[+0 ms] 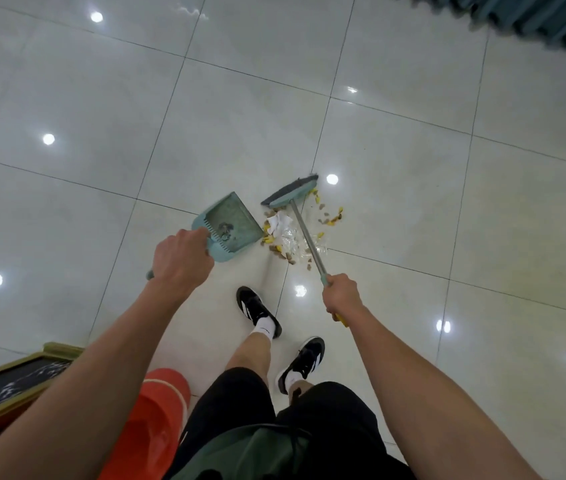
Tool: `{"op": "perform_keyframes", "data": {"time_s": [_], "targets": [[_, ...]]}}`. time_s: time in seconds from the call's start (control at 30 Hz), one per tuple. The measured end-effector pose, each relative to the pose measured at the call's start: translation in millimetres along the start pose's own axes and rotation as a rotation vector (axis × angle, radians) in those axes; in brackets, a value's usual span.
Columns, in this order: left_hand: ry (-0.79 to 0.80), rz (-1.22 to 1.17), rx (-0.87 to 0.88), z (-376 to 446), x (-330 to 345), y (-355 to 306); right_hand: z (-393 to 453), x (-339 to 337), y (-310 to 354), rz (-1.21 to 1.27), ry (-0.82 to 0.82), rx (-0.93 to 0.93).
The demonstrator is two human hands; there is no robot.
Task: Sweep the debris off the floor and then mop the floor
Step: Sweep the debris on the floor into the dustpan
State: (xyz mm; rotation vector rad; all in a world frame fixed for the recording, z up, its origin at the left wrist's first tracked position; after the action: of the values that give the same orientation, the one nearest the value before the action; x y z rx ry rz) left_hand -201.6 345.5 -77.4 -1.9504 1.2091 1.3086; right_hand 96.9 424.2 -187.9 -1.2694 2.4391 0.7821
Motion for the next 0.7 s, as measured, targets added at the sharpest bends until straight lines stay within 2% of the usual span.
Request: {"op": "perform_keyframes", "data": {"time_s": [0.17,0.43,0.57,0.7], "targets": [[0.016,0.022,0.028,-44,7,-34,-31,-15,-51,-0.038,-0.012,0.001],[-0.011,0.024,-0.014,-107,22,-44,-64,-48,-109,0.023,0.006,-0.088],[0.005,0.033,-0.037,-130,30,-34,-72,-48,-120,-0.072,-0.012,-0.189],[0.012,0.03,-0.063,-145,40,-14,-76,-32,-103,-0.104,-0.006,-0.269]]}}
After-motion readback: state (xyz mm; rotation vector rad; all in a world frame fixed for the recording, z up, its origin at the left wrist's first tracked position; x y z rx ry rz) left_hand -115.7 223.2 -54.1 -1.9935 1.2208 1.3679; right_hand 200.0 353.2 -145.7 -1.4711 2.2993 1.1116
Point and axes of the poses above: each hand's wrist, its own z-axis towards the middle knuckle, its own x-axis out of the palm, y = z × x, the point moved 3 cm from there along z, towards the middle knuckle, and after that the axes turned 10 degrees about z, right-handed, at the moved point
